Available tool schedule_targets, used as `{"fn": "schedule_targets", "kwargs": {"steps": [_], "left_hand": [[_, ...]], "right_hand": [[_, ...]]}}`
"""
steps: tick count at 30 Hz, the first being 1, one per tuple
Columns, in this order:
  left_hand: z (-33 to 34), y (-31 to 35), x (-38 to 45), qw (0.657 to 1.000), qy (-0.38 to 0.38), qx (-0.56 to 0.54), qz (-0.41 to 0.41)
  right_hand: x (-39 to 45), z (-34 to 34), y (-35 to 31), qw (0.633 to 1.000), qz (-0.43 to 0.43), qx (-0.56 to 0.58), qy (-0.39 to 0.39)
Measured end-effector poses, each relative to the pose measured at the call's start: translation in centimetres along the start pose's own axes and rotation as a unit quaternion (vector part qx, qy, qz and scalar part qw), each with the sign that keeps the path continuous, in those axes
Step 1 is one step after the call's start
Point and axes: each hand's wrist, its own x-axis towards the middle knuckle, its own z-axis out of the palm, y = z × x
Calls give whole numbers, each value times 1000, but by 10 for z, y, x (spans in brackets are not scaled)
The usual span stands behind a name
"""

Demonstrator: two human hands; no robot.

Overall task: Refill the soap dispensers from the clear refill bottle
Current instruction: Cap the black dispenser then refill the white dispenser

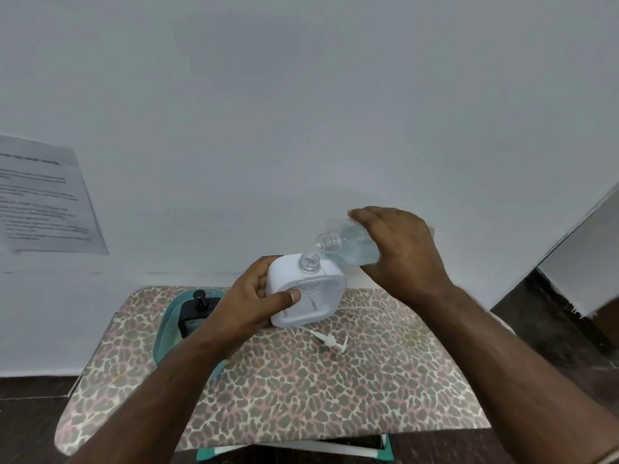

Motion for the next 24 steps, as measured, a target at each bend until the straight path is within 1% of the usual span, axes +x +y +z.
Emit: {"fn": "schedule_targets", "kwargs": {"steps": [9,16,24], "left_hand": [[2,3,-1,1000,-4,-11,-2],[2,3,0,1000,1,-4,-2],[3,5,2,1000,1,5,1]], "right_hand": [[1,-5,0,999,-4,-33,9],[3,-6,2,998,-24,-53,16],[5,-10,2,998,-30,-57,14]]}}
